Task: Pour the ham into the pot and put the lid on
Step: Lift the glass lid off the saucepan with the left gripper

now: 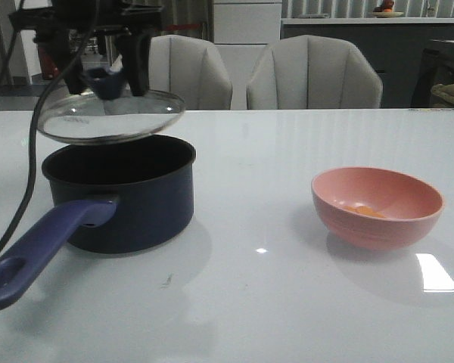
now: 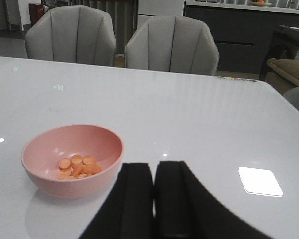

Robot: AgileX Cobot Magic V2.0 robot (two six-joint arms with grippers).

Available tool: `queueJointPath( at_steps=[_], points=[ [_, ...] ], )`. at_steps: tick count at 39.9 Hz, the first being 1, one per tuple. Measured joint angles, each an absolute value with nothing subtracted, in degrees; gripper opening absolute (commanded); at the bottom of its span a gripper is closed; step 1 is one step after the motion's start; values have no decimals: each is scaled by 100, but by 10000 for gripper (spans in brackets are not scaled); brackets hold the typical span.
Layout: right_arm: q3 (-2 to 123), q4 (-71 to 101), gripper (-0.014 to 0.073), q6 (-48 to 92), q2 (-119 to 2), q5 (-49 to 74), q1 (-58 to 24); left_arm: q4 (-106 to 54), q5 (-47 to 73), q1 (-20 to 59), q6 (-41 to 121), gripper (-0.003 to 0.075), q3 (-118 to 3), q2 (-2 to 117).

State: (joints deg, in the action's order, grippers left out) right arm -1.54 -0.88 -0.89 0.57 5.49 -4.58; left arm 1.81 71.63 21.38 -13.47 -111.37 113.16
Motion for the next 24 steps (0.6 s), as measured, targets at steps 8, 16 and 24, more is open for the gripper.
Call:
queueJointPath(
  at_steps=[8,16,24],
  points=[
    [-154,-88,169,-89,57,549,-458,210,7163,1416,-992,288,-10749,10566],
    [-154,-88,169,-89,57,549,-458,182,7152,363,-788,263,-9819,10097],
    [-154,-88,169,-89,57,549,-458,-145,6676,-316,-357,257,-8573,10024]
  ],
)
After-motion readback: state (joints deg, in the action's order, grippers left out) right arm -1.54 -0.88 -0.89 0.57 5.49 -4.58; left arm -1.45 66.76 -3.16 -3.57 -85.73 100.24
